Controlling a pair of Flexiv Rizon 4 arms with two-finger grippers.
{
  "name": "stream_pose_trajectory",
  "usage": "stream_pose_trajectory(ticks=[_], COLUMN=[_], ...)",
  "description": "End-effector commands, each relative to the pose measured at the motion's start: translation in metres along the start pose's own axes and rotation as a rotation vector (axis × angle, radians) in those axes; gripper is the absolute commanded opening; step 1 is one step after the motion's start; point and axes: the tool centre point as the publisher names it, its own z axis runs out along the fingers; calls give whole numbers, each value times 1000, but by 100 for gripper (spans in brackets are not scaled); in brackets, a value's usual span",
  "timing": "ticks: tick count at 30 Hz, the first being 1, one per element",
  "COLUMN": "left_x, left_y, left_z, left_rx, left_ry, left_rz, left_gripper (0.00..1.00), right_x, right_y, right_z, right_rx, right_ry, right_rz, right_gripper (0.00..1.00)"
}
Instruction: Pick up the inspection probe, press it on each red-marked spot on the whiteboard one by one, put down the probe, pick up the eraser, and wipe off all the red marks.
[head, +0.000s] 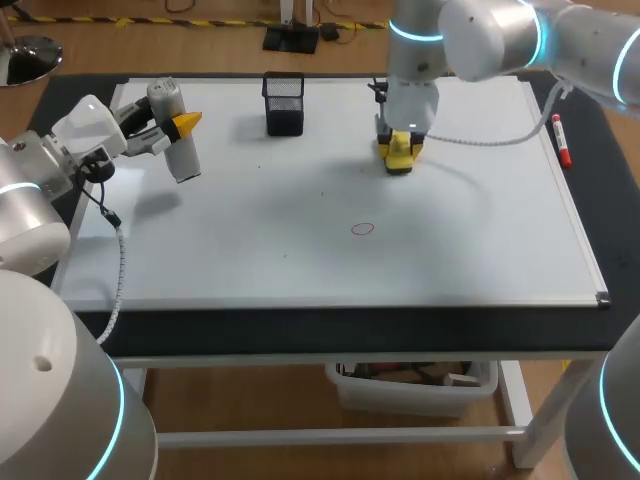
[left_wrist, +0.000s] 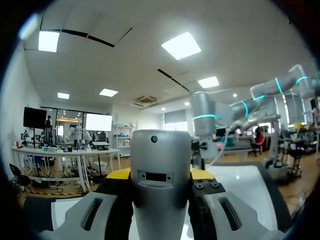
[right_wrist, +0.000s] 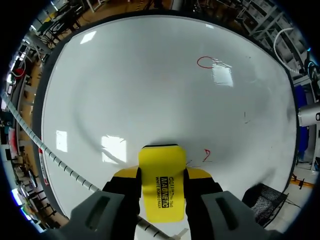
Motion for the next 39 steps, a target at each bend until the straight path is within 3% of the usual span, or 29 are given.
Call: stream_pose_trajectory(ticks=[1, 9, 15, 39], left_x=[-1, -1, -1, -1], left_y=[0, 0, 0, 0], left_z=[0, 0, 0, 0], left_rx=[4, 4, 4, 4], left_ry=[4, 4, 4, 4], left_rz=[0, 0, 0, 0], left_gripper=[0, 0, 0, 0], right_x=[-18, -60, -76, -75], right_y=[1, 10, 14, 28], right_z=[-15, -11, -4, 16], right_rx=[-9, -24, -34, -62], right_ry=[9, -21, -27, -9], right_rz=[-19, -78, -103, -145], right_gripper=[0, 0, 0, 0])
